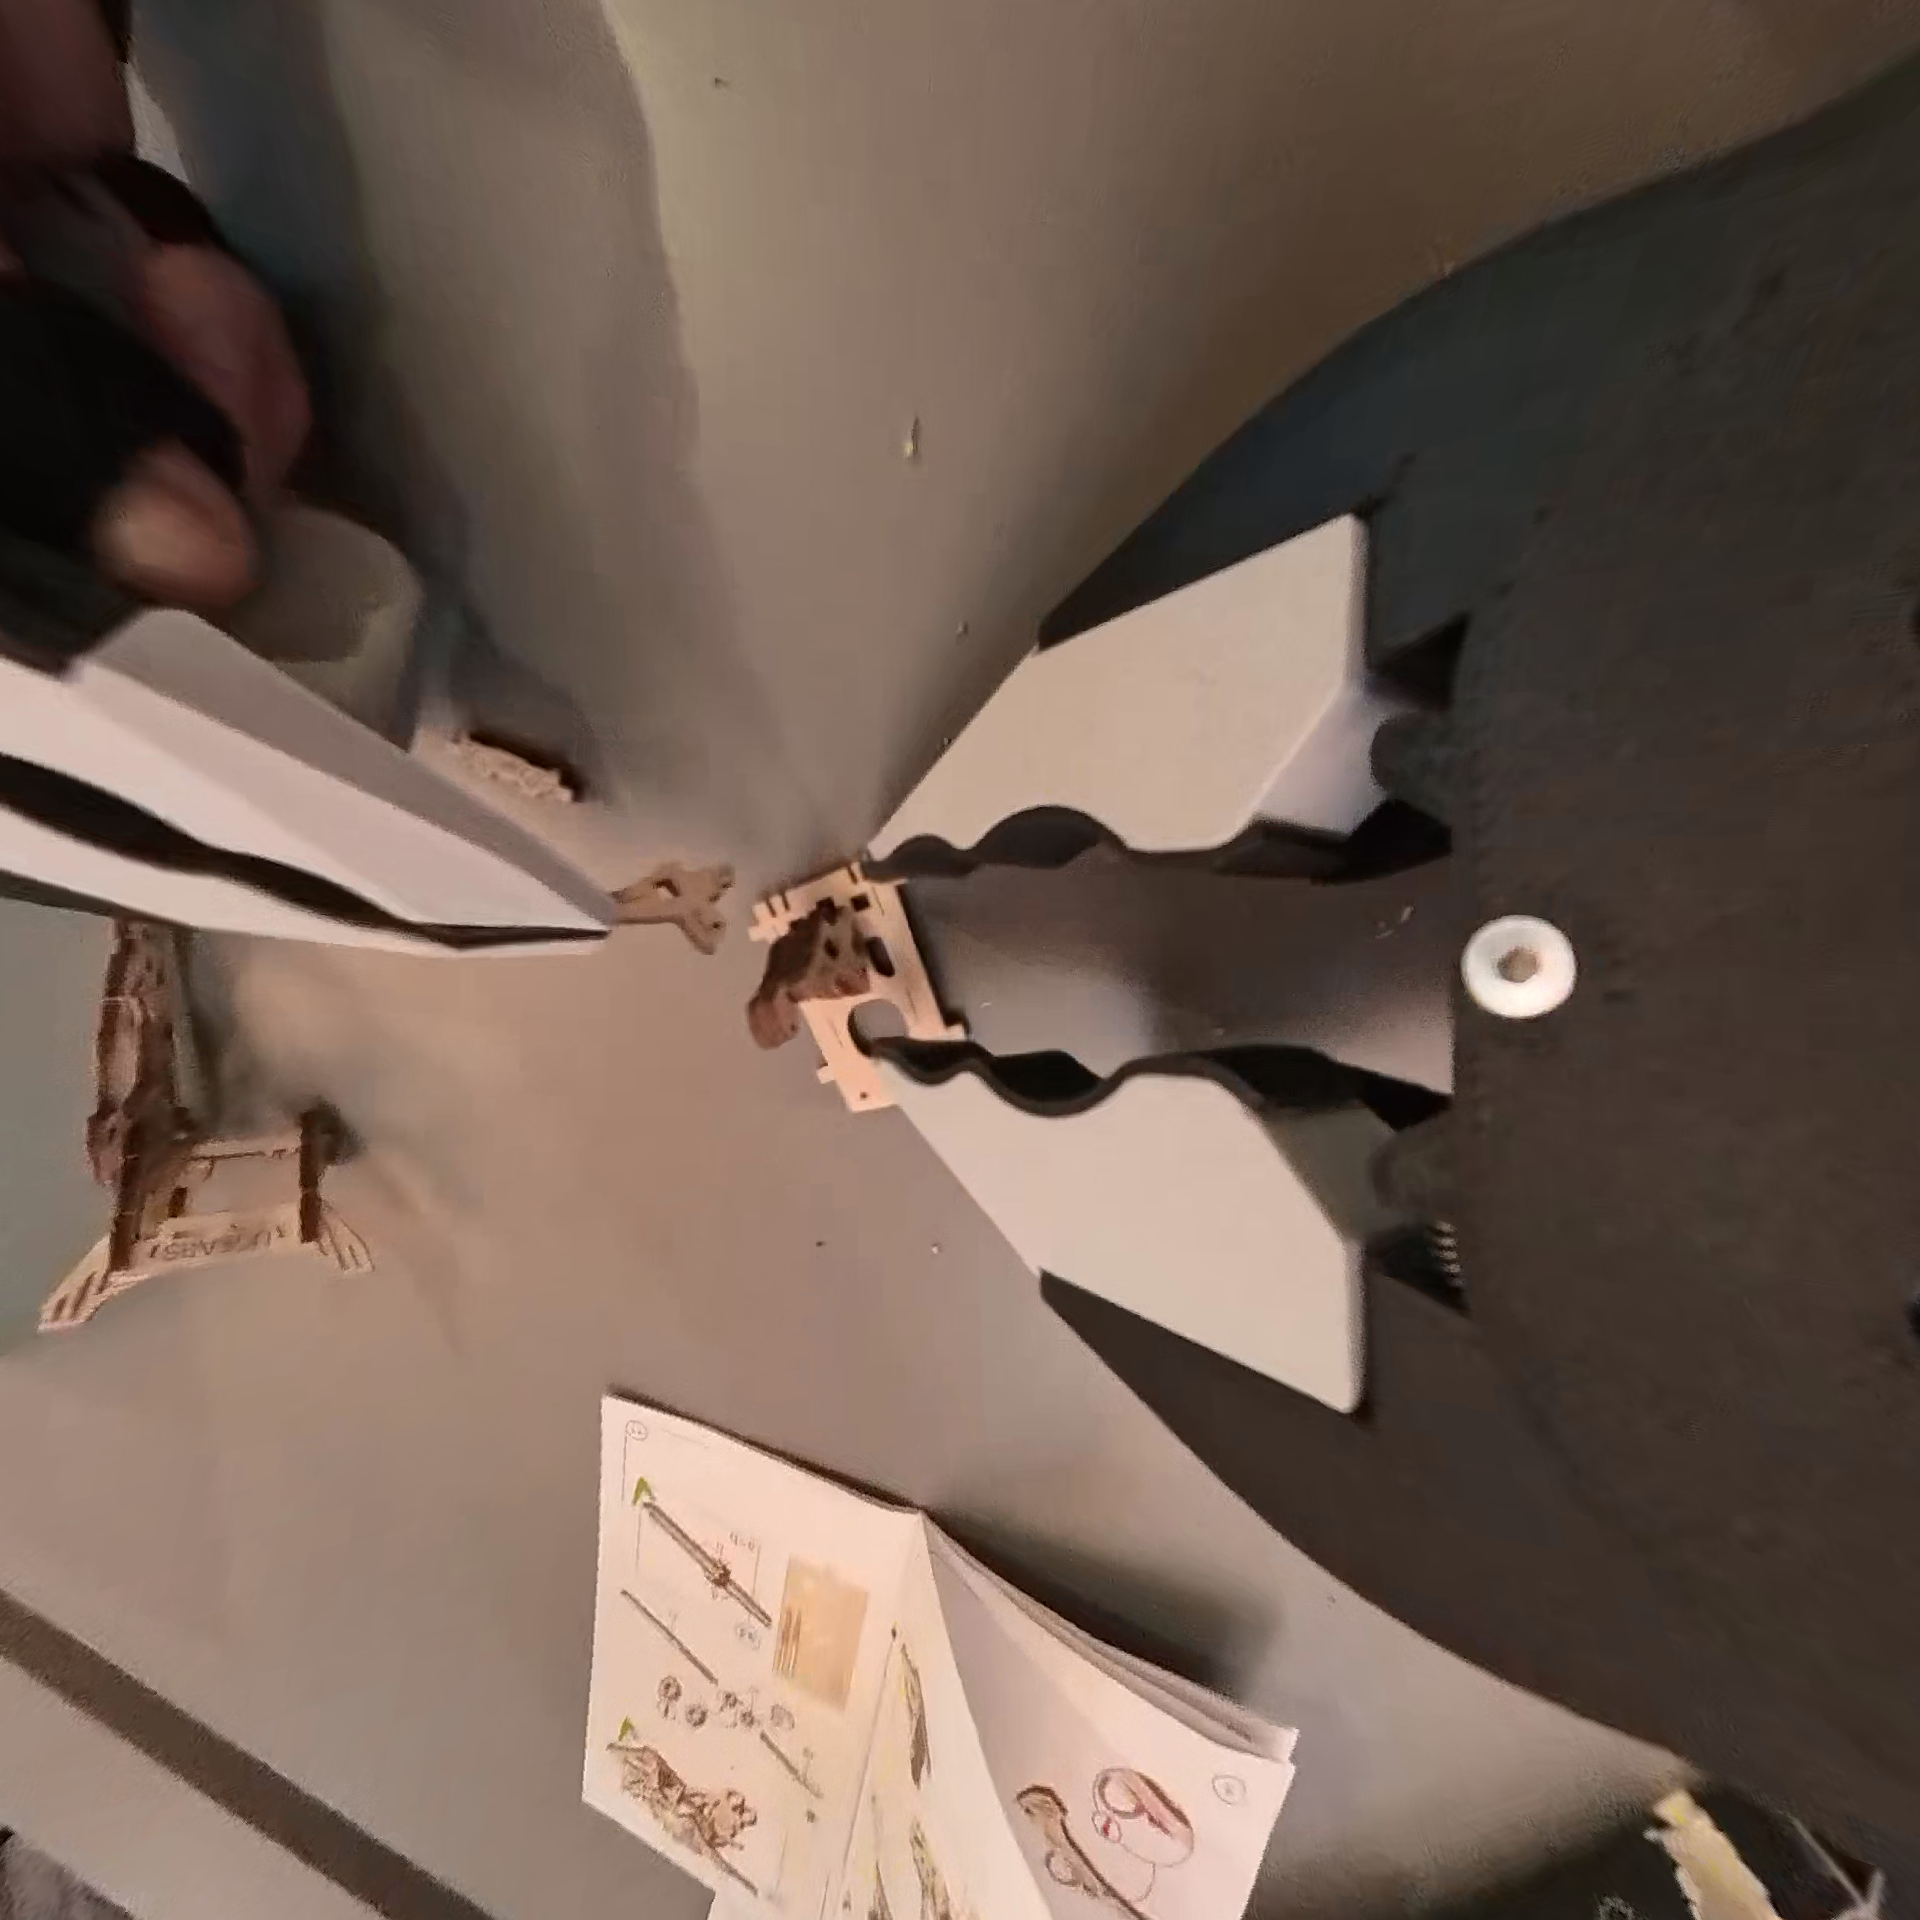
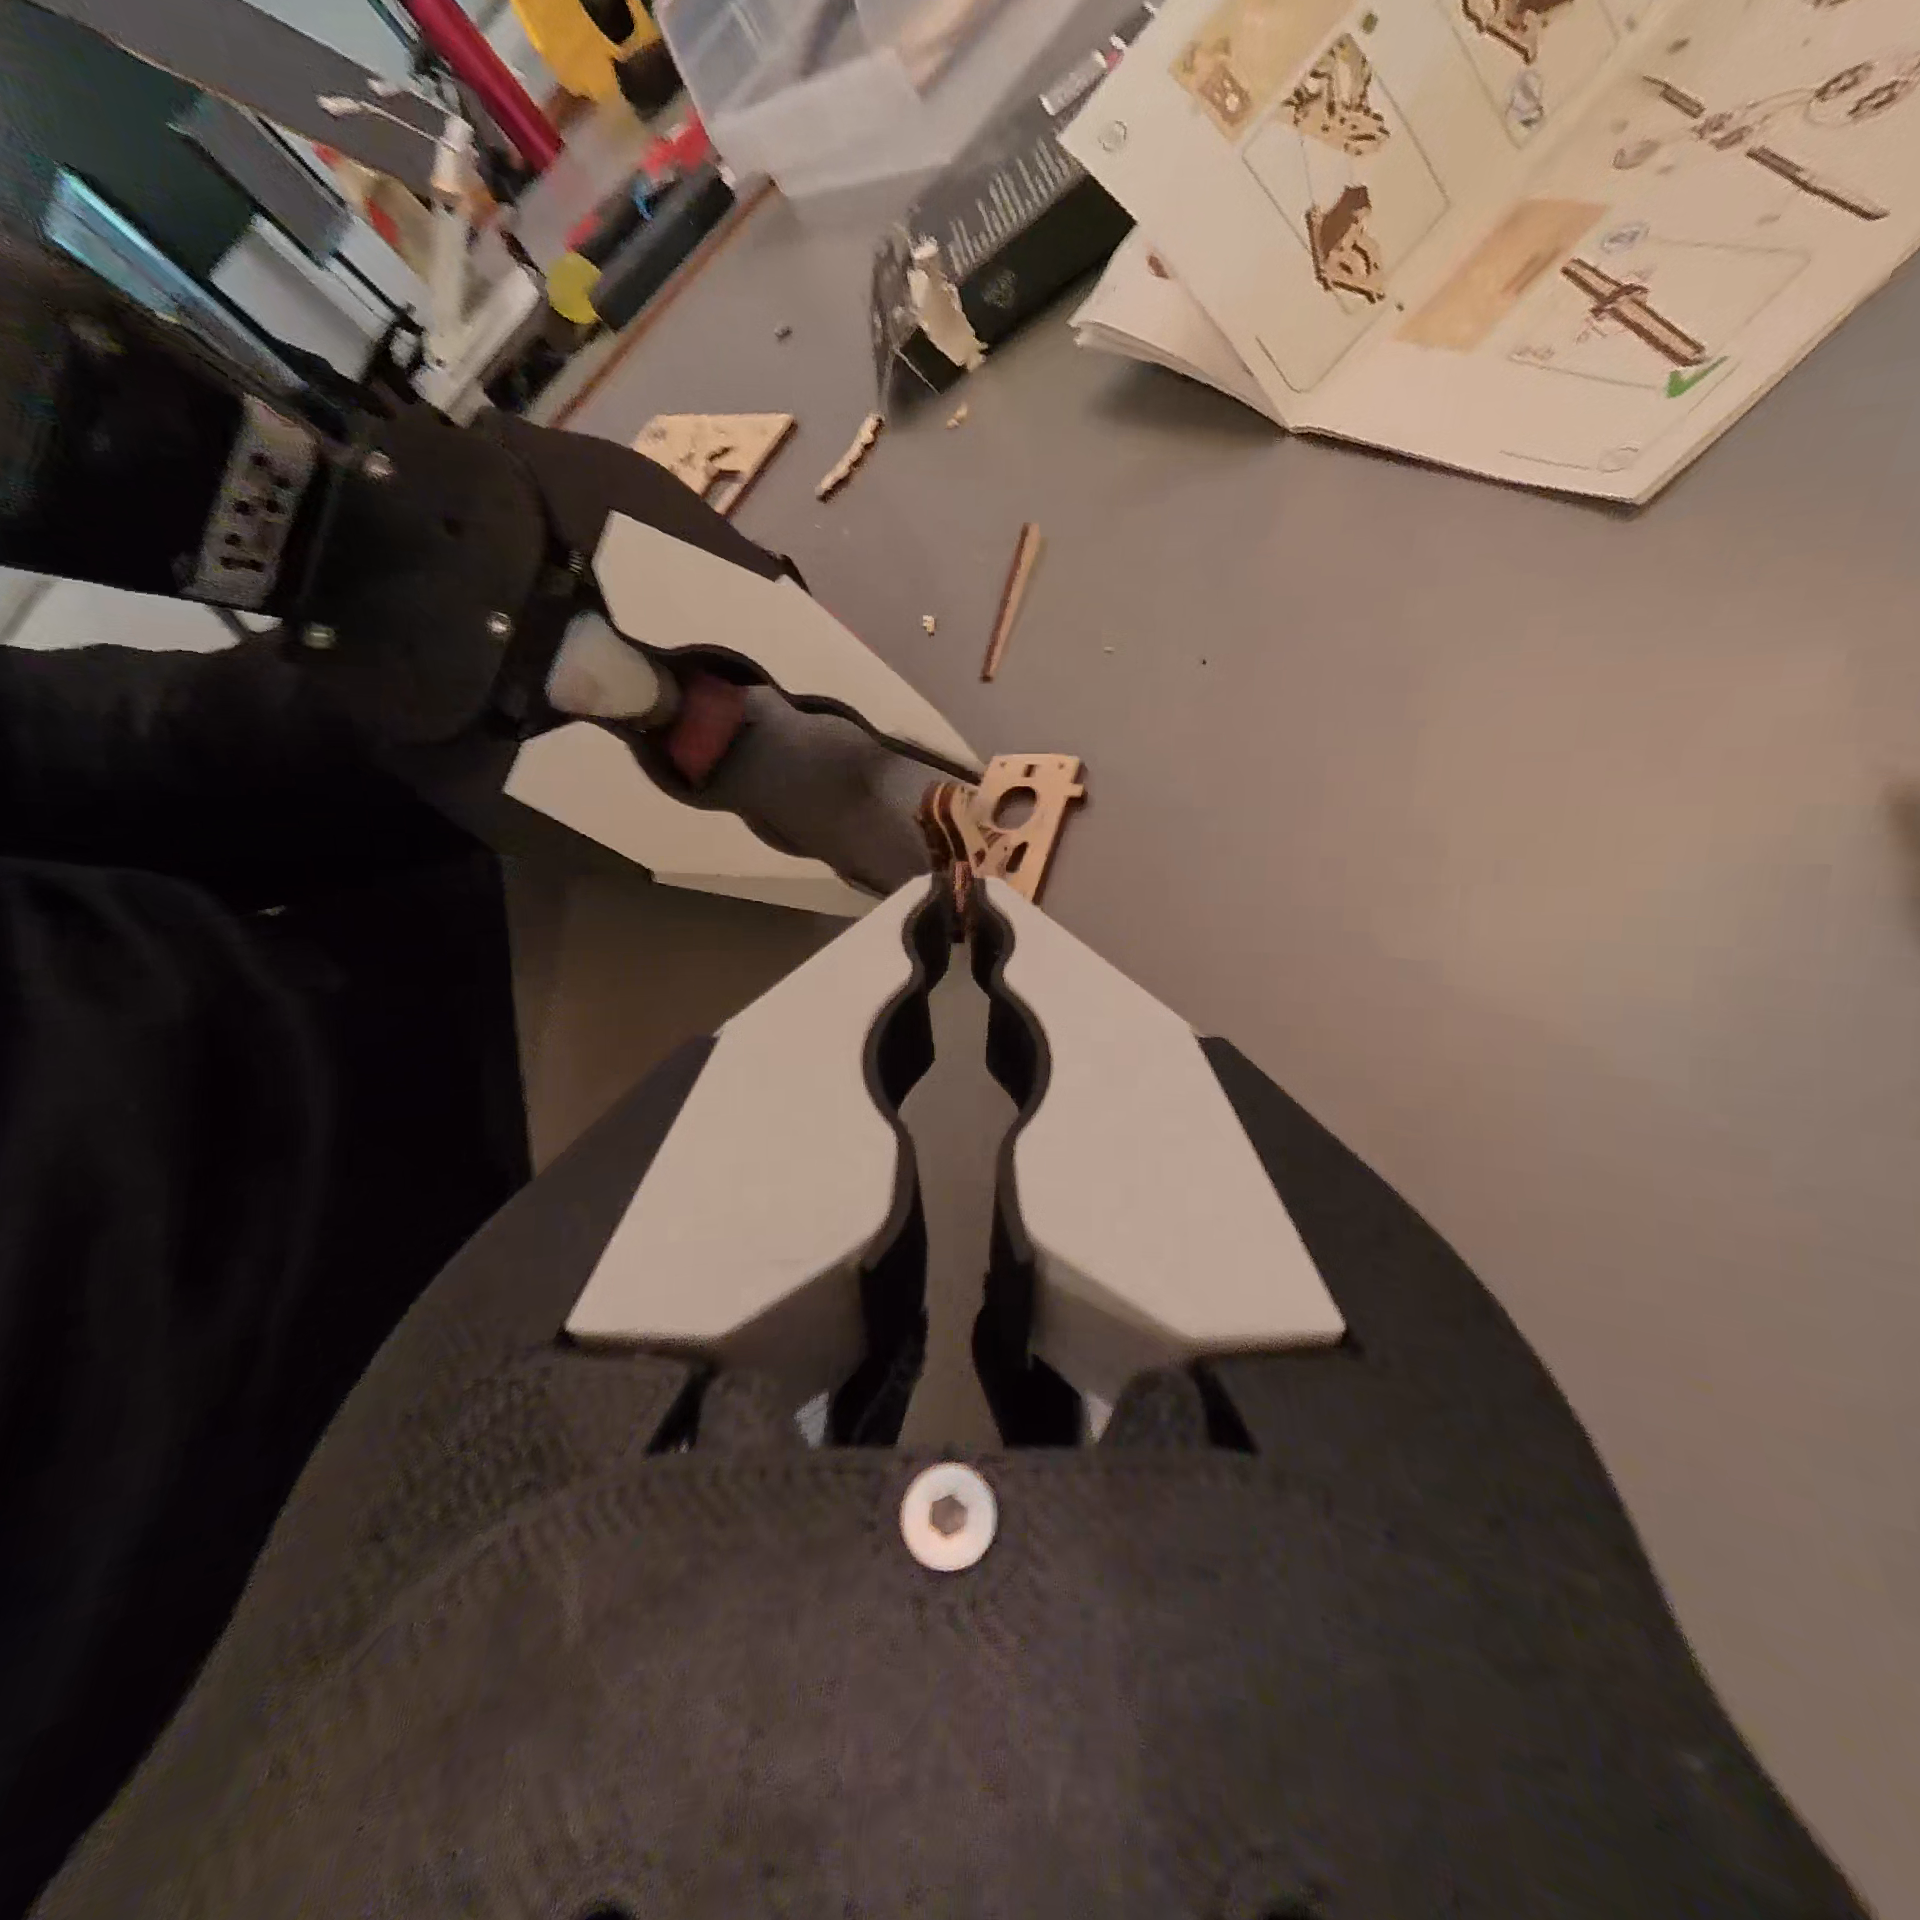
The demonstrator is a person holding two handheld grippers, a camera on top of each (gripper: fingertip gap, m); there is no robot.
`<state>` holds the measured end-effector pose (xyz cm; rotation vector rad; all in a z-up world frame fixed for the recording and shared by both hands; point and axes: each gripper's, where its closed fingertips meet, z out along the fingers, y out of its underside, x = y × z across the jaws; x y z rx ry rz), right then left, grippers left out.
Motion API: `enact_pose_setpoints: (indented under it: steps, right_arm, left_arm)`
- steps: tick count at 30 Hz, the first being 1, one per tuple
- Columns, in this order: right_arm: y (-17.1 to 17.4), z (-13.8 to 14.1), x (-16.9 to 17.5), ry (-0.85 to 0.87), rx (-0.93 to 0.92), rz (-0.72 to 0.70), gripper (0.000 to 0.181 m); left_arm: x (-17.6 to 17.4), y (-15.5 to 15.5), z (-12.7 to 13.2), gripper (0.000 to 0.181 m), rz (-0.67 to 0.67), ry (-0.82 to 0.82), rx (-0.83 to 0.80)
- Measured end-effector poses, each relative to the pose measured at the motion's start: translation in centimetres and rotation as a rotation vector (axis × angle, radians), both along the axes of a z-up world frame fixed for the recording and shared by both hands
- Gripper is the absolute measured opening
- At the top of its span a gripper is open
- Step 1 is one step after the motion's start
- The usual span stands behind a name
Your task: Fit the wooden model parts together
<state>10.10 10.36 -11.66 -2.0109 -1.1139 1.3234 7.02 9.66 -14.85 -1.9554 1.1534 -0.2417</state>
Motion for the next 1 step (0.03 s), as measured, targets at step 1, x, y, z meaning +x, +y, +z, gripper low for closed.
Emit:
enact_pose_setpoints:
  steps: [1]
  right_arm:
    - [0.19,-0.38,-0.14,-0.031,0.017,-0.010,0.001]
  left_arm:
    - [0.11,-0.04,-0.12,0.025,0.000,-0.002,-0.016]
